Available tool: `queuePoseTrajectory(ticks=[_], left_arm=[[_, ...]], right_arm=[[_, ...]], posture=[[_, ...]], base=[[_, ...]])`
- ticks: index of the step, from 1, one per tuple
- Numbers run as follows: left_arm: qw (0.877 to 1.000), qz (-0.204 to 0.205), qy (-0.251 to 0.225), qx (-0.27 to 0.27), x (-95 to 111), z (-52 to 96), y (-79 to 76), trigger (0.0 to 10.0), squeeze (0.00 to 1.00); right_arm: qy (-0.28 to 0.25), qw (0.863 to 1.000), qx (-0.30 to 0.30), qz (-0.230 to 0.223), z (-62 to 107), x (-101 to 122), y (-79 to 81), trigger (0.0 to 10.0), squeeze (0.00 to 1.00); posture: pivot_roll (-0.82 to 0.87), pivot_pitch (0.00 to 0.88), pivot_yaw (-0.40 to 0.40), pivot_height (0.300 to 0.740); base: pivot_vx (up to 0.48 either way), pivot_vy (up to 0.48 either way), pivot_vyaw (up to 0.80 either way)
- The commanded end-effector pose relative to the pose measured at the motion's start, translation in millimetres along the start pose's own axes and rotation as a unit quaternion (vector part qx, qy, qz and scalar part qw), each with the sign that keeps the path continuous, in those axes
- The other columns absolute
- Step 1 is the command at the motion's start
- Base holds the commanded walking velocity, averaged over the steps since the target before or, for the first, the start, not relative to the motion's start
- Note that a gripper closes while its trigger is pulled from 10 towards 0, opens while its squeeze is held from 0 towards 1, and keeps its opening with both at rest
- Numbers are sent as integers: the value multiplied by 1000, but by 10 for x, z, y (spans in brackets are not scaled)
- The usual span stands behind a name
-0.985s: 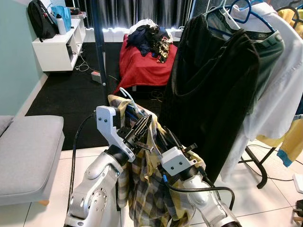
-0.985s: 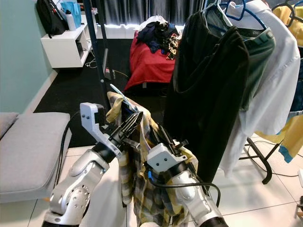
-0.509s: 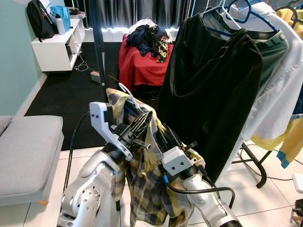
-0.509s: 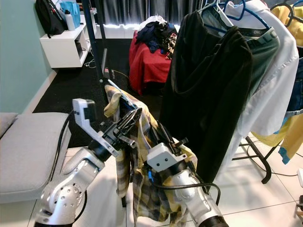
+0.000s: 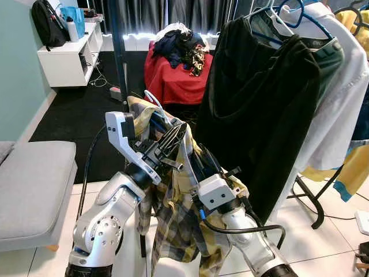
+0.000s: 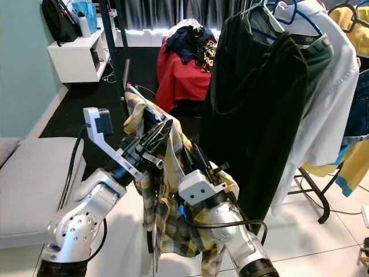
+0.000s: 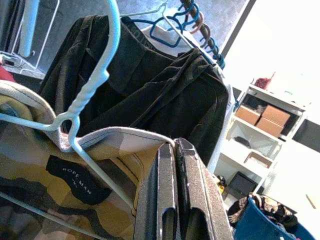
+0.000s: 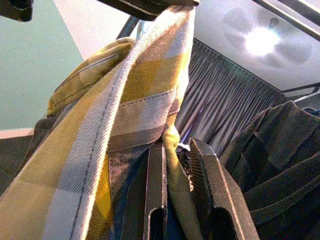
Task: Hang hanger
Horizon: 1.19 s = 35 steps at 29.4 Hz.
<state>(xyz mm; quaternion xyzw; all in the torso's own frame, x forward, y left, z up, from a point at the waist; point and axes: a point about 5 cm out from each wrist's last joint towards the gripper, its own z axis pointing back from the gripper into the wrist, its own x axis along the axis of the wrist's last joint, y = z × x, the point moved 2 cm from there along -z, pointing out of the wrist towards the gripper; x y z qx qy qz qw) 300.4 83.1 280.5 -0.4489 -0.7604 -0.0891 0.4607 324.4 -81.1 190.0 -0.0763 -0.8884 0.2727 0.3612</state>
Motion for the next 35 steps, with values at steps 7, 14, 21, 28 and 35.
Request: queuePoseTrajectory(ticks=[7, 14, 21, 28, 35], left_arm=[[992, 48, -106, -54, 467, 2, -185, 0, 0], [994, 42, -86, 51, 315, 103, 114, 0, 0], [997, 38, -36, 51, 138, 151, 99, 7647, 0], [996, 51, -47, 55, 156, 133, 99, 10000, 1000], [991, 59, -85, 88, 294, 186, 236, 10000, 0]], right_arm=[[57, 998, 23, 3, 175, -193, 81, 10000, 0], [57, 998, 22, 2, 176, -190, 85, 10000, 0], [55, 998, 21, 3, 175, -187, 74, 10000, 0], [55, 998, 20, 3, 177, -184, 73, 10000, 0], [55, 998, 21, 3, 179, -185, 75, 10000, 0]], posture=[[24, 185, -16, 740], [25, 176, -15, 740], [23, 173, -14, 740], [23, 172, -13, 740], [22, 179, -14, 740]], base=[[0, 0, 0], [0, 0, 0], [0, 0, 0], [0, 0, 0], [0, 0, 0]])
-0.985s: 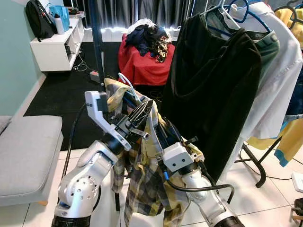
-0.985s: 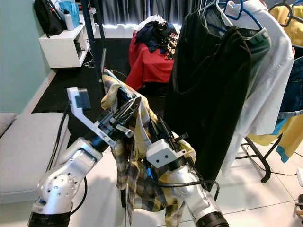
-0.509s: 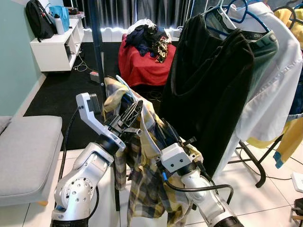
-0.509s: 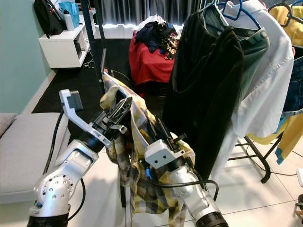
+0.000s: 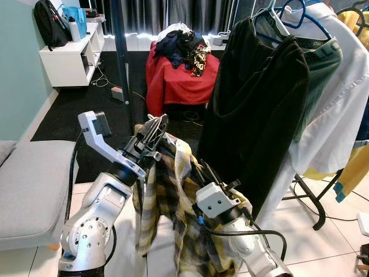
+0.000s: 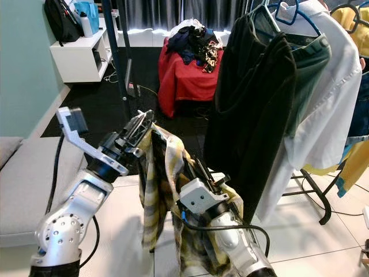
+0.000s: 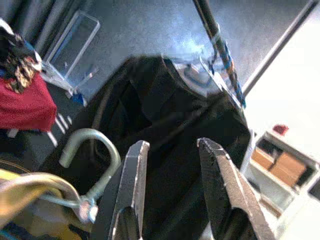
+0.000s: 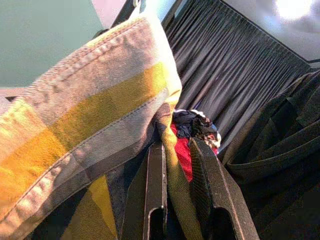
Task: Hang hanger
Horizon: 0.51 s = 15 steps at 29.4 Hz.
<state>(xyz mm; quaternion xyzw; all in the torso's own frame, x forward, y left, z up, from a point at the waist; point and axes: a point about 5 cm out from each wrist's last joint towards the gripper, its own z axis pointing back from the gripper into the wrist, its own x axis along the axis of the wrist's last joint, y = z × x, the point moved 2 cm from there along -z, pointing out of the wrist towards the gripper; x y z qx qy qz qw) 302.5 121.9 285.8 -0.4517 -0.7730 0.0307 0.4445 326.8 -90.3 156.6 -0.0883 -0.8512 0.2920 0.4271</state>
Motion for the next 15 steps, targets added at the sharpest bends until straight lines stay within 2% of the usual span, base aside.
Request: queuePoseTrajectory(ticks=[1, 4, 6, 7, 8, 9, 11, 13, 14, 15], left_arm=[[1000, 7, -19, 11, 64, 16, 43, 10000, 0], [999, -8, -25, 25, 128, 23, 114, 10000, 0], [994, -72, -33, 82, 230, 59, 327, 10000, 0], [994, -72, -33, 82, 230, 59, 327, 10000, 0], [983, -136, -28, 122, 321, 132, 506, 10000, 0], [983, -136, -28, 122, 321, 132, 506, 10000, 0], [973, -180, -12, 145, 373, 228, 626, 10000, 0], [963, -204, -5, 177, 412, 316, 728, 10000, 0], [963, -204, -5, 177, 412, 316, 728, 10000, 0], [958, -207, 13, 200, 388, 374, 793, 10000, 0]], right_arm=[[-18, 1000, -7, 0, -27, 69, -27, 10000, 0], [-18, 1000, -7, -1, -22, 68, -24, 10000, 0], [-22, 1000, -7, -5, -13, 87, -27, 10000, 0], [-22, 1000, -7, -5, -13, 87, -27, 10000, 0], [-27, 1000, -12, -11, 15, 109, -56, 10000, 0], [-27, 1000, -12, -11, 15, 109, -56, 10000, 0], [-20, 999, -34, -21, 83, 100, -140, 10000, 0], [-10, 998, -63, -30, 172, 82, -241, 10000, 0], [-10, 998, -63, -30, 172, 82, -241, 10000, 0], [0, 996, -87, -35, 240, 64, -328, 10000, 0]], posture=[[23, 180, -16, 740], [27, 181, -18, 740], [30, 180, -20, 740], [30, 180, -20, 740], [30, 180, -20, 740], [30, 180, -20, 740], [26, 180, -20, 740], [26, 180, -20, 740], [26, 180, -20, 740], [26, 185, -17, 740]], base=[[0, 0, 0], [0, 0, 0], [0, 0, 0], [0, 0, 0], [0, 0, 0], [0, 0, 0], [0, 0, 0], [0, 0, 0], [0, 0, 0], [0, 0, 0]])
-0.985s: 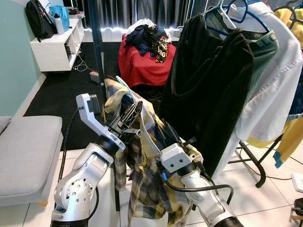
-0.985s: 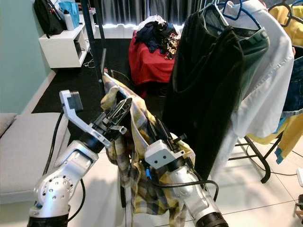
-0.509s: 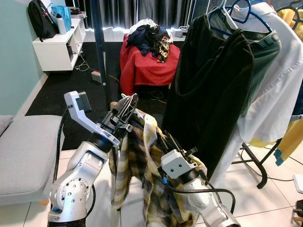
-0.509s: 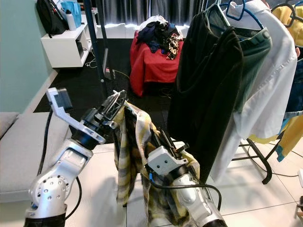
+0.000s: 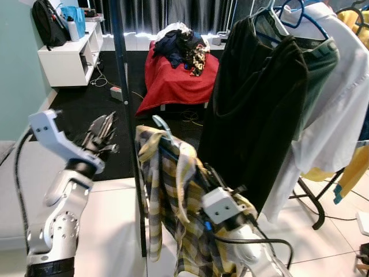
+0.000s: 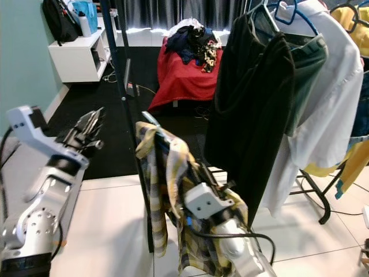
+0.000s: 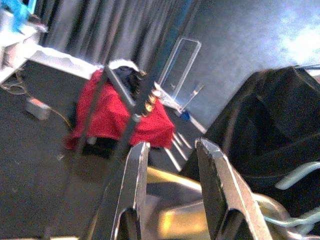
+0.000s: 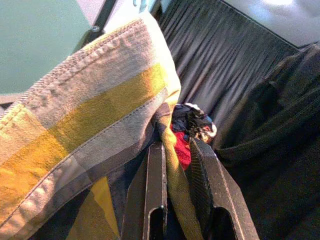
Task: Hang hanger
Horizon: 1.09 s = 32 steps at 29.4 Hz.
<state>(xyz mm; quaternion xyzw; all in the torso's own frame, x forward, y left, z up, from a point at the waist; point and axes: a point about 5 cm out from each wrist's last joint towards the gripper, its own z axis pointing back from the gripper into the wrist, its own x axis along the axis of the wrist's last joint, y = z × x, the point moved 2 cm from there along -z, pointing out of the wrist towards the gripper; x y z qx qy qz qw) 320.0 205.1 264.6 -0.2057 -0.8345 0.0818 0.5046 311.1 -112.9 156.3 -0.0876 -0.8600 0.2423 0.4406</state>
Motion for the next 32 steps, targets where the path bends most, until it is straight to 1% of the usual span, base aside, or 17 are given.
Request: queuePoseTrajectory(ticks=[1, 2, 4, 5, 6, 8, 10, 11, 13, 16, 19, 20, 22, 24, 25, 27, 32], left_arm=[[999, -15, 27, 21, -75, 46, 88, 10000, 0], [998, -26, 53, 34, -157, 89, 132, 10000, 0], [996, -35, 73, 41, -223, 124, 158, 10000, 0], [992, -57, 95, 53, -310, 160, 193, 10000, 0], [982, -95, 140, 80, -448, 208, 279, 10000, 0], [982, -95, 140, 80, -448, 208, 279, 10000, 0], [965, -156, 189, 96, -599, 267, 358, 10000, 0], [965, -156, 189, 96, -599, 267, 358, 10000, 0], [964, -175, 189, 70, -637, 243, 262, 10000, 0], [964, -179, 186, 62, -645, 231, 227, 10000, 0], [966, -176, 180, 64, -665, 176, 156, 10000, 0], [966, -176, 180, 64, -665, 176, 156, 10000, 0], [967, -175, 176, 63, -650, 138, 112, 10000, 0], [967, -178, 172, 58, -635, 114, 78, 10000, 0], [967, -178, 172, 58, -635, 114, 78, 10000, 0], [970, -180, 156, 43, -584, 57, -20, 10000, 0], [976, -173, 126, 26, -507, -11, -131, 10000, 0]], right_arm=[[-13, 999, -44, -9, 9, 68, -159, 10000, 0], [-7, 998, -67, -11, 55, 66, -262, 10000, 0], [-3, 996, -84, -12, 83, 71, -338, 10000, 0], [6, 994, -102, -24, 75, 66, -423, 10000, 0], [24, 992, -117, -49, 34, 35, -499, 10000, 0], [24, 992, -117, -49, 34, 35, -499, 10000, 0], [44, 986, -139, -86, -59, 8, -616, 10000, 0], [44, 986, -139, -86, -59, 8, -616, 10000, 0], [36, 984, -149, -87, -236, 61, -784, 10000, 0], [30, 985, -150, -85, -297, 92, -839, 10000, 0], [-17, 986, -115, -124, -616, 295, -1016, 10000, 0], [-17, 986, -115, -124, -616, 295, -1016, 10000, 0], [-41, 986, -93, -129, -811, 442, -1134, 10000, 0], [-50, 986, -85, -132, -898, 510, -1196, 10000, 0], [-50, 986, -85, -132, -898, 510, -1196, 10000, 0], [-68, 988, -69, -120, -1088, 659, -1317, 10000, 0], [-97, 989, -60, -93, -1289, 870, -1473, 10000, 0]], posture=[[26, 185, -17, 740], [25, 182, -14, 740], [23, 181, -13, 740], [20, 181, -12, 740], [17, 181, -9, 740], [17, 181, -9, 740], [15, 180, -6, 740], [15, 180, -6, 740], [12, 180, -2, 740], [12, 180, -2, 740], [6, 184, 3, 740], [6, 184, 3, 740], [7, 184, 3, 740], [7, 184, 3, 740], [7, 184, 3, 740], [11, 188, 2, 740], [10, 190, 4, 740]], base=[[0, 0, 0], [0, 0, 0], [0, 0, 0], [0, 0, 0], [0, 0, 0], [0, 0, 0], [0, 0, 0], [0, 0, 0], [0, 0, 0], [0, 0, 0], [0, 0, 0], [0, 0, 0], [0, 0, 0], [0, 0, 0], [0, 0, 0], [0, 0, 0], [0, 0, 0]])
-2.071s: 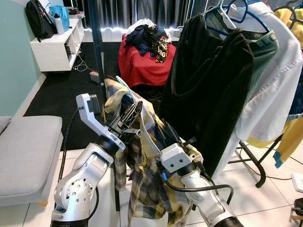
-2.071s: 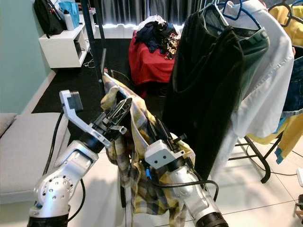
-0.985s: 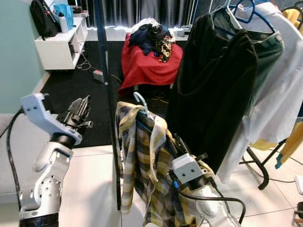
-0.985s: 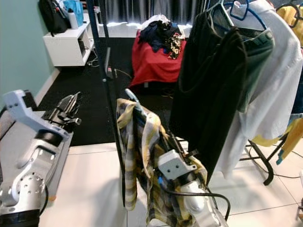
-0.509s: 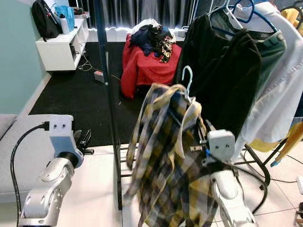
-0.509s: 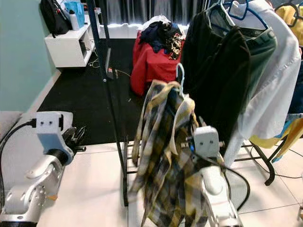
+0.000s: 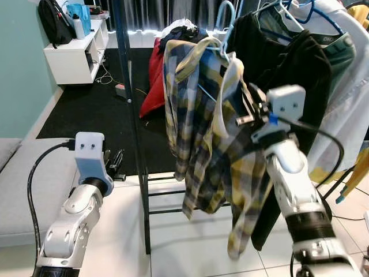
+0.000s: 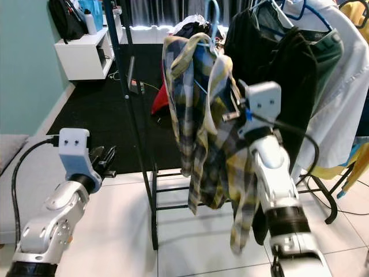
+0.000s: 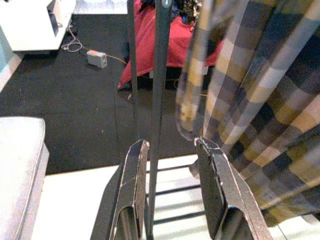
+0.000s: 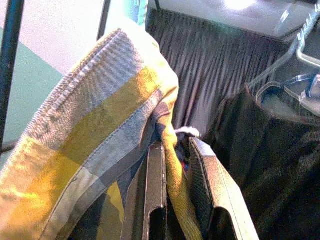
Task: Hang hanger
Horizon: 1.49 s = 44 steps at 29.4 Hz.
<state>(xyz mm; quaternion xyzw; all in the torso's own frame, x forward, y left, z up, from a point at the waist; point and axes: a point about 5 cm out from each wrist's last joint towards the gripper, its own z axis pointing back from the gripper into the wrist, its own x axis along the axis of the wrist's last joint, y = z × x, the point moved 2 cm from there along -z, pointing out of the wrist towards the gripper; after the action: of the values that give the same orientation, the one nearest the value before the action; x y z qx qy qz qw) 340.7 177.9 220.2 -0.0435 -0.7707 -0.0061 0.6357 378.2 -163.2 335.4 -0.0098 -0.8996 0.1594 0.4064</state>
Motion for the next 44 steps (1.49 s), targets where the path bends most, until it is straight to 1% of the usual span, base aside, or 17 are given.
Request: queuePoseTrajectory(ticks=[1, 5, 11, 12, 13, 14, 16, 17, 19, 20, 22, 23, 25, 26, 33, 41, 44], left_arm=[[1000, 3, -23, -12, 83, 5, -69, 10000, 0], [998, 25, -52, -25, 180, 10, -119, 10000, 0], [997, 50, -42, -40, 147, 39, -178, 10000, 0], [997, 57, -26, -43, 99, 46, -191, 10000, 0], [997, 57, -26, -43, 99, 46, -191, 10000, 0], [997, 51, -8, -53, 42, 60, -204, 10000, 0], [997, 51, -8, -53, 42, 60, -204, 10000, 0], [998, 40, 3, -58, -9, 79, -202, 10000, 0], [998, 40, 3, -58, -9, 79, -202, 10000, 0], [998, 35, 9, -56, -45, 95, -177, 10000, 0], [998, 35, 9, -56, -45, 95, -177, 10000, 0], [998, 33, -8, -50, -16, 95, -133, 10000, 0], [998, 33, -8, -50, -16, 95, -133, 10000, 0], [998, 34, -27, -46, 39, 81, -103, 10000, 0], [997, 34, -55, -47, 135, 42, -112, 10000, 0], [995, 50, -71, -47, 181, 46, -148, 10000, 0], [993, 64, -85, -52, 214, 67, -182, 10000, 0]], right_arm=[[-40, 999, -6, 4, -67, 184, -70, 10000, 0], [-71, 997, -10, 28, -236, 397, -183, 10000, 0], [-46, 999, -28, 3, -235, 321, -197, 10000, 0], [-22, 999, -37, -11, -169, 201, -158, 10000, 0], [-22, 999, -37, -11, -169, 201, -158, 10000, 0], [13, 999, -44, -23, -24, 20, -76, 10000, 0], [13, 999, -44, -23, -24, 20, -76, 10000, 0], [44, 997, -50, -37, 158, -149, 16, 10000, 0], [44, 997, -50, -37, 158, -149, 16, 10000, 0], [71, 995, -56, -51, 344, -279, 105, 10000, 0], [71, 995, -56, -51, 344, -279, 105, 10000, 0], [89, 993, -56, -61, 521, -360, 201, 10000, 0], [89, 993, -56, -61, 521, -360, 201, 10000, 0], [90, 993, -51, -64, 615, -362, 268, 10000, 0], [80, 994, -35, -68, 659, -330, 355, 10000, 0], [77, 994, -19, -78, 686, -329, 478, 10000, 0], [84, 993, -9, -84, 743, -303, 574, 10000, 0]], posture=[[10, 190, 4, 740], [5, 186, 2, 740], [3, 182, -3, 740], [3, 181, -3, 740], [3, 181, -3, 740], [7, 177, -4, 740], [7, 177, -4, 740], [7, 167, -1, 740], [7, 167, -1, 740], [4, 161, 4, 740], [4, 161, 4, 740], [-3, 149, 7, 740], [-3, 149, 7, 740], [-4, 142, 9, 740], [-2, 130, 6, 740], [0, 122, 3, 740], [1, 121, -6, 740]], base=[[0, 0, 0], [0, 0, 0], [0, 0, 0], [0, 0, 0], [0, 0, 0], [0, 0, 0], [0, 0, 0], [0, 0, 0], [0, 0, 0], [0, 0, 0], [0, 0, 0], [0, 0, 0], [0, 0, 0], [0, 0, 0], [0, 0, 0], [0, 0, 0], [178, 0, 0]])
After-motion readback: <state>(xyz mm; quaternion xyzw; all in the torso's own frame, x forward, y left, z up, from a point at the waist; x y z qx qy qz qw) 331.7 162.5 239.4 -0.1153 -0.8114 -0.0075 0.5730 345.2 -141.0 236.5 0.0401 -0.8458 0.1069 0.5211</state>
